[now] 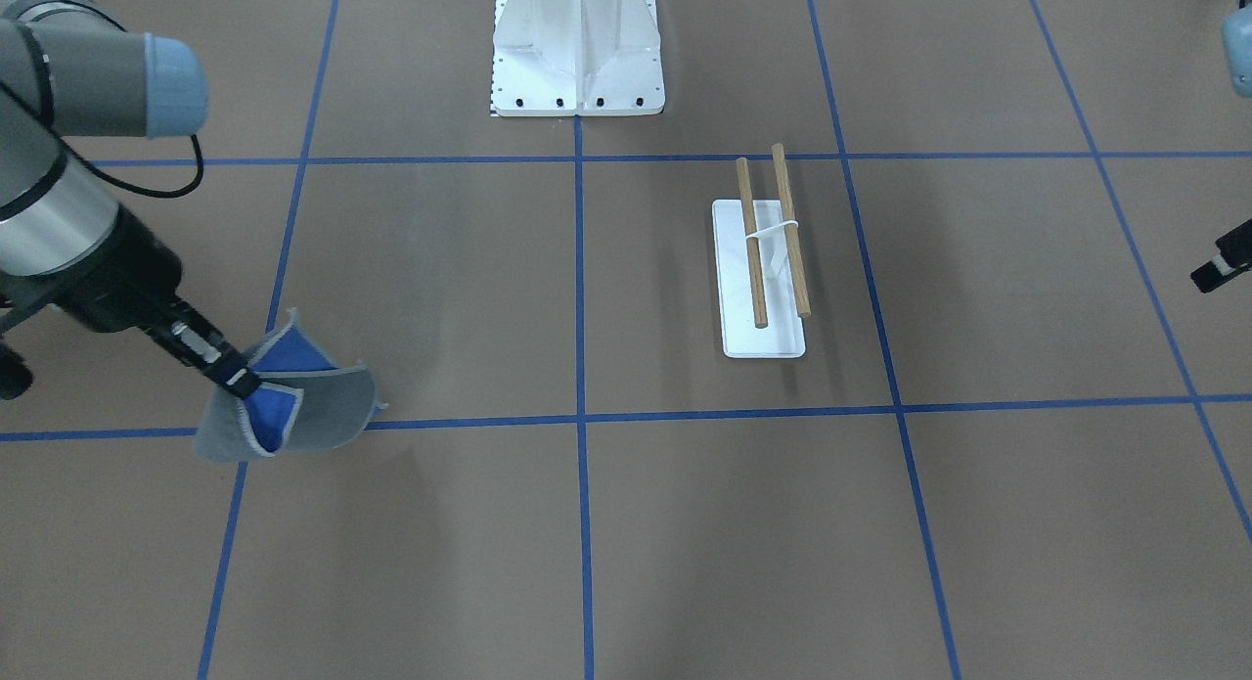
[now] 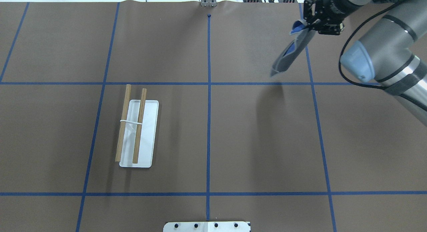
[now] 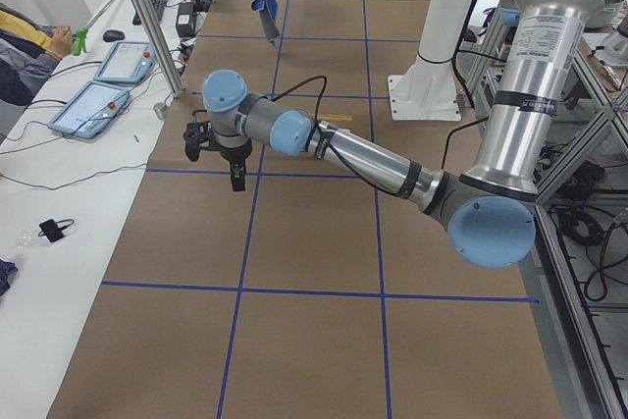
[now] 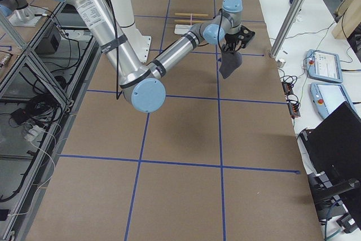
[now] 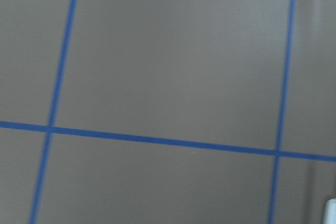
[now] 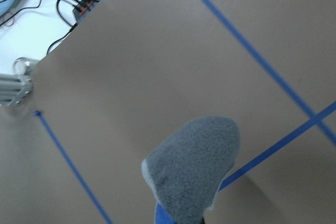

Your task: Hang towel on rack

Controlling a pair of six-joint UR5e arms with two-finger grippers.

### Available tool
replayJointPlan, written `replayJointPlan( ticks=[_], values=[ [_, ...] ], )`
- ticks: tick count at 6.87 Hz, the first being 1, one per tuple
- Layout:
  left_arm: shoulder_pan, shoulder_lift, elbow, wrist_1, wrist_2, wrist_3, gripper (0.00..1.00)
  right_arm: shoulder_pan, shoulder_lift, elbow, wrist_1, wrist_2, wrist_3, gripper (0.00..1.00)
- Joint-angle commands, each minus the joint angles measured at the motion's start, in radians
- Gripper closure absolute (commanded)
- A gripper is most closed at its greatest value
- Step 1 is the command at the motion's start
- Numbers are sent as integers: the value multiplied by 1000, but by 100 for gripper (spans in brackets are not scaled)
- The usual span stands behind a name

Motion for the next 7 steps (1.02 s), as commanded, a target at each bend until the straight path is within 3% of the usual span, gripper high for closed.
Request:
replayJointPlan(
  ticks=[1, 3, 4, 5, 6, 7],
  values=[
    [118, -139, 6, -83, -64, -334, 2, -103, 137, -3, -5, -80, 193, 100],
    [250, -214, 33, -281, -41, -630, 2, -167, 231, -10, -5, -139, 294, 100],
    [317, -234, 33, -394, 56, -673, 2, -204, 281, -29, -5, -184, 363, 100],
    [408, -233, 35, -565, 212, -677, 2, -220, 323, -47, -6, -196, 423, 100],
    [460, -227, 35, -675, 291, -675, 2, -224, 338, -47, -6, -198, 437, 100],
    [482, -231, 30, -737, 302, -703, 2, -227, 343, -47, -5, -200, 457, 100]
  ],
)
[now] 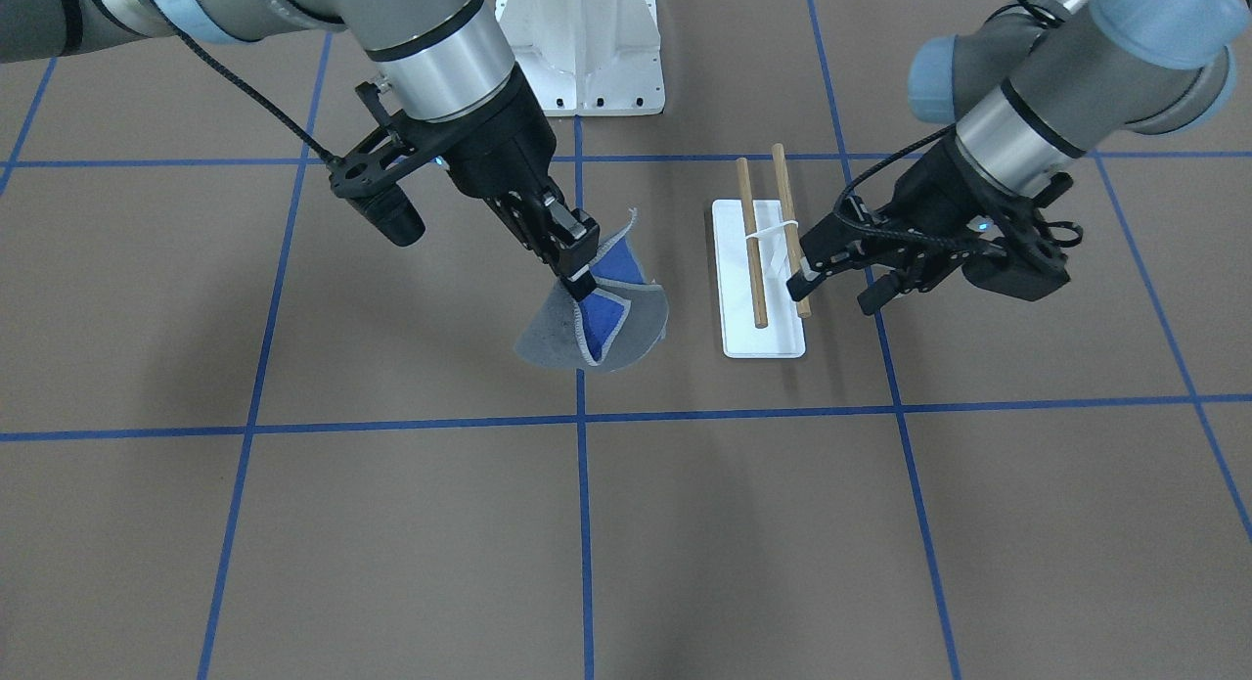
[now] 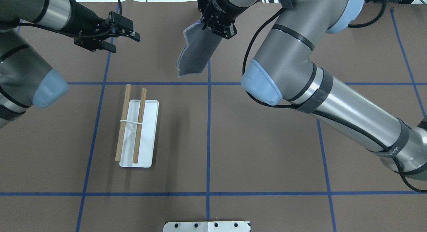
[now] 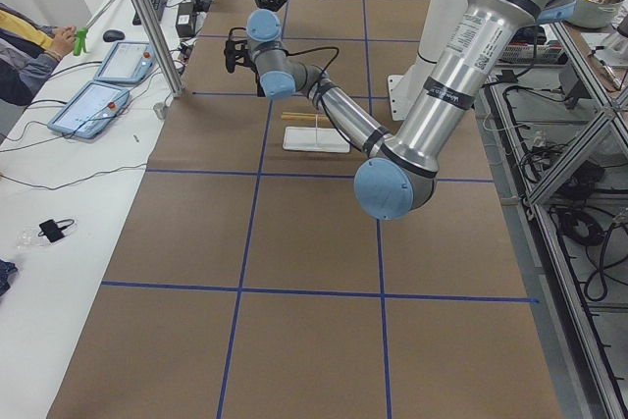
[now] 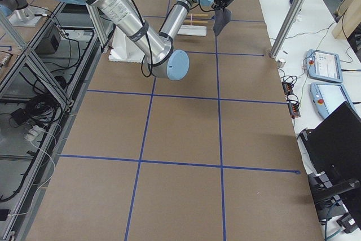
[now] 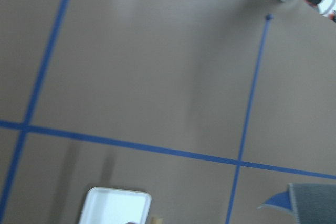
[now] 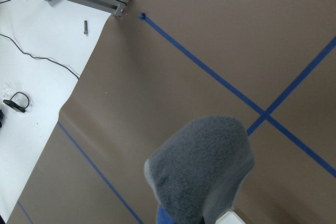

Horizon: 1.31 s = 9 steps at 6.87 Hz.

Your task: Hang towel on rack

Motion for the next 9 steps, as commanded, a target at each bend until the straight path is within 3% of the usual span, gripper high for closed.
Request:
replayJointPlan(
  ticks=[1, 3, 4, 5, 7, 9],
  values=[
    [44, 10, 9, -208, 61, -24, 2, -7, 26, -4, 0, -5, 30, 100],
    [117, 37, 63, -458, 230, -24, 2, -7, 33, -11, 0, -5, 36, 100],
    [152, 51, 63, -503, 322, -21, 2, -7, 34, -10, 0, -5, 37, 100],
    [166, 47, 54, -506, 329, -55, 2, -7, 34, -10, 1, -5, 50, 100],
    [166, 39, 59, -508, 329, -581, 2, -5, 37, -10, 0, -5, 58, 100],
    [166, 45, 68, -509, 332, -961, 2, -4, 40, -4, -8, -5, 67, 100]
  ],
)
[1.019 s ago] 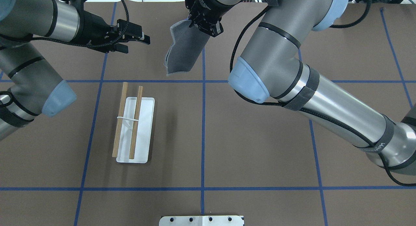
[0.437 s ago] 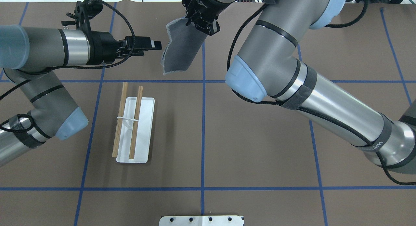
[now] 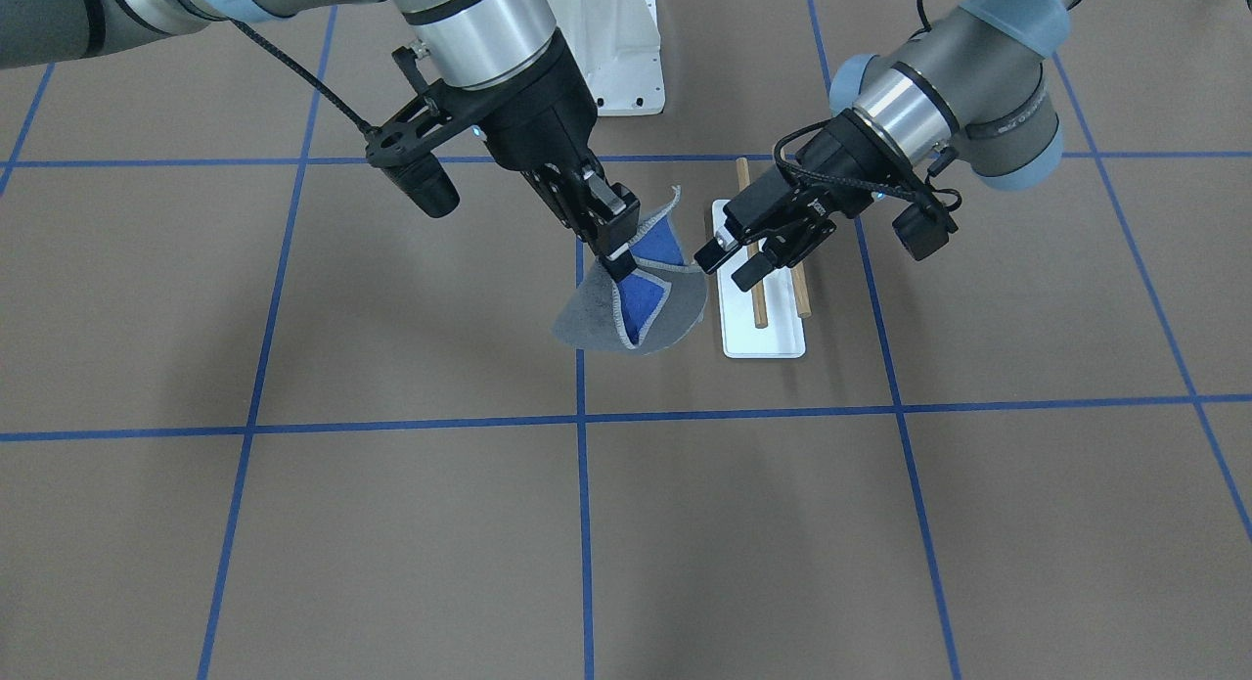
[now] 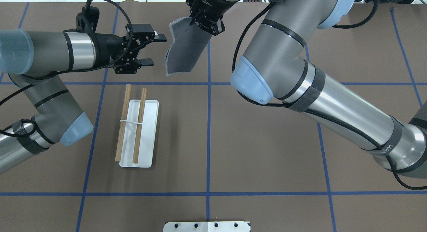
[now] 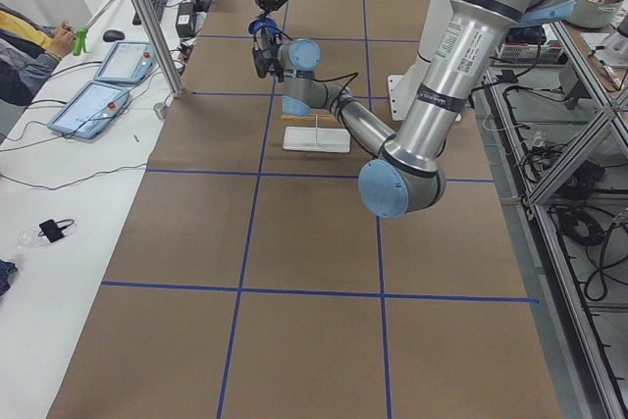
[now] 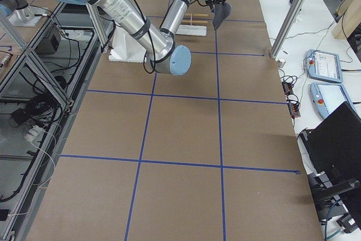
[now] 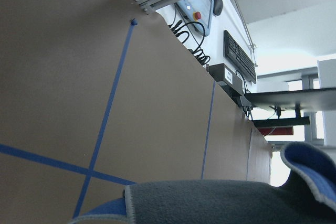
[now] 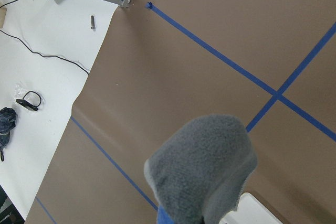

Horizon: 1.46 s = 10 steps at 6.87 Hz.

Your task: Hang towel on rack

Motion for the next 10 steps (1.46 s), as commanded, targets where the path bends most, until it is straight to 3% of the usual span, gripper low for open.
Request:
replayJointPlan(
  ticks=[1, 3, 7, 8, 9, 10],
  values=[
    [2, -2, 28, -4, 67, -402, 2, 1, 7, 7, -5, -2, 33, 100],
    [8, -4, 46, -65, 108, -598, 2, 1, 16, 13, -5, -40, 73, 100],
    [27, -16, 48, -67, 109, -610, 6, 1, 16, 21, -5, -55, 89, 100],
    [27, -19, 48, -67, 111, -611, 23, 1, 16, 28, -1, -55, 115, 100],
    [27, -22, 49, -67, 109, -625, 32, 1, 16, 40, -2, -55, 116, 100],
    [27, -22, 49, -69, 109, -625, 52, 1, 9, 51, -2, -54, 116, 100]
  ],
)
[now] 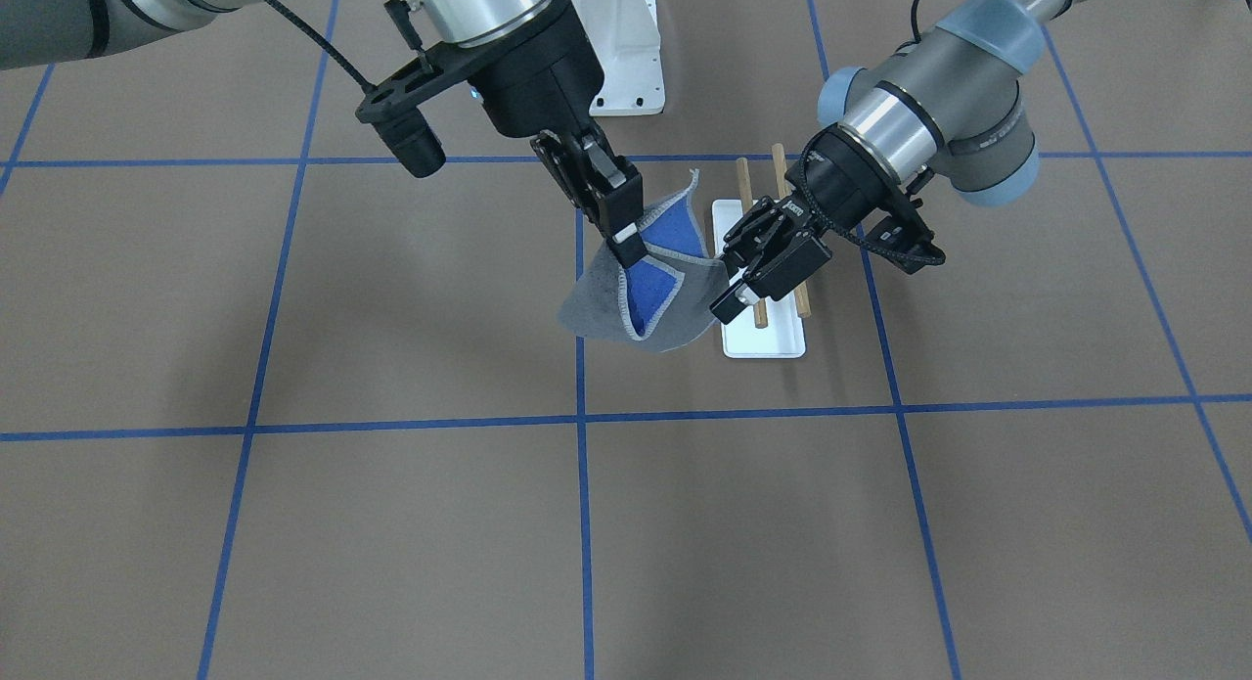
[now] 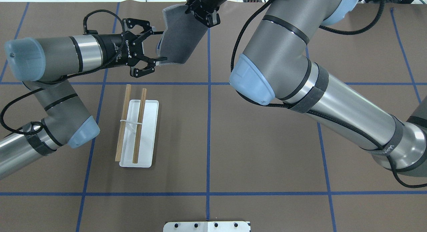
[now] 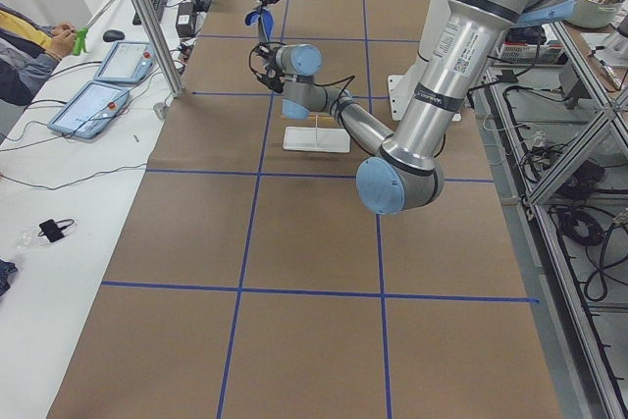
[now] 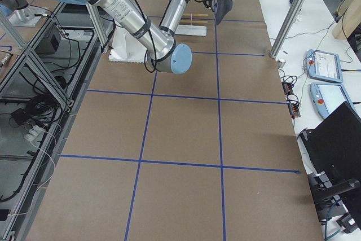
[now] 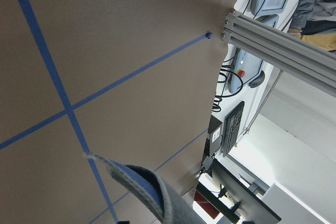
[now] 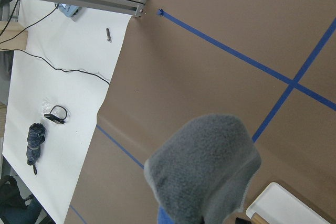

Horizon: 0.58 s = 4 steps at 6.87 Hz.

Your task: Hang towel on rack

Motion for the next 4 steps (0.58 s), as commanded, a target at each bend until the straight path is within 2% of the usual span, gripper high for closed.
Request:
replayJointPlan(
  ticks=[1, 2, 3, 4],
  values=[
    [0, -1, 2, -12, 1, -3, 80, -2, -9, 19, 0, 3, 3, 100],
    [0, -1, 2, -12, 1, 5, 100, -2, -9, 19, 0, 3, -1, 100],
    [0, 3, 2, -26, 0, 37, 100, -2, -15, 20, 0, 3, -15, 64],
    [0, 14, 4, -53, 0, 113, 100, -3, -28, 40, 2, 0, -18, 1]
  ],
)
